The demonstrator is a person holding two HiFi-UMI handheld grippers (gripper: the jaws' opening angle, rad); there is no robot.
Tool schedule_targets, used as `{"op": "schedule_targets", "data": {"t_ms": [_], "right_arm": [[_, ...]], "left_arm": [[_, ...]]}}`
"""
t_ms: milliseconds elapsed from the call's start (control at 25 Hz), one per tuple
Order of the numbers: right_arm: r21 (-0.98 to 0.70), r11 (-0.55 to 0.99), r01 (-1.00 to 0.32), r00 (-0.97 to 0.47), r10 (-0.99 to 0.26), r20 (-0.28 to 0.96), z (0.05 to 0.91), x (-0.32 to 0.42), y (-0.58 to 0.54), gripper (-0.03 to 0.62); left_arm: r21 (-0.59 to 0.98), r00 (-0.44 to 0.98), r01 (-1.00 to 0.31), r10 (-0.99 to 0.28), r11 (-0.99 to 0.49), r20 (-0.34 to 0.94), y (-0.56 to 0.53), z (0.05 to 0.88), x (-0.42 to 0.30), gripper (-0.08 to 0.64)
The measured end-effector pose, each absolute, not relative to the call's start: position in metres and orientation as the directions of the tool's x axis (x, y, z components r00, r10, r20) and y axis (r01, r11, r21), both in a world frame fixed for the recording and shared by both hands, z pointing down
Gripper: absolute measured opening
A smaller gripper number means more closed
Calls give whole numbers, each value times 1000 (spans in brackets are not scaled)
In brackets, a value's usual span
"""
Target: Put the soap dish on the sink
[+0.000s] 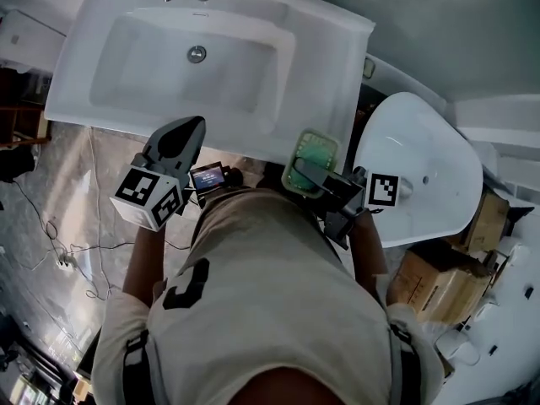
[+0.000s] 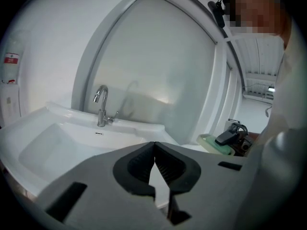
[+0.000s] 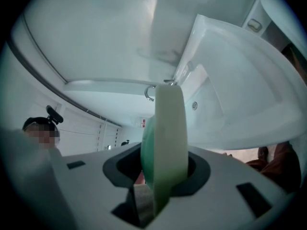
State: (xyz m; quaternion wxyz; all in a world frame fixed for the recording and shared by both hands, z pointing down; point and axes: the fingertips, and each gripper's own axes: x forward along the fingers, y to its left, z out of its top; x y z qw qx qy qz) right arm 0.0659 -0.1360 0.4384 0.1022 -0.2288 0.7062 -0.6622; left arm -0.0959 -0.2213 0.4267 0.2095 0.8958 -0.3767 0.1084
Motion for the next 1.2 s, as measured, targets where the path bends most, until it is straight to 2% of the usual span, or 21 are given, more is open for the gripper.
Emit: {"op": "schedule_targets", "data": {"t_ms": [200, 360, 520, 800, 960, 1200], "right_arm": [[-981, 15, -192, -891, -422, 168, 442, 67, -144, 143], [-971, -73, -226, -868, -437, 235, 464, 73, -152, 141], [-972, -137, -191, -861, -451, 233, 473, 57, -153, 140], [-960, -123, -250, -846, -454, 279, 479, 55, -152, 133], [-963, -111, -246, -865, -422, 270, 481, 52, -150, 133], [-956, -121, -266, -837, -464, 291, 489, 59, -151, 133]], "left_arm": [[313, 700, -713, -610, -628, 371, -226, 436, -82, 20], [323, 696, -718, -617, -617, 368, -236, 439, -77, 20], [327, 686, -727, -644, -603, 339, -241, 440, -91, 20], [342, 662, -749, -663, -568, 348, -231, 445, -114, 20], [348, 668, -743, -655, -571, 352, -227, 445, -102, 20], [346, 699, -715, -626, -607, 345, -216, 440, -85, 20]]}}
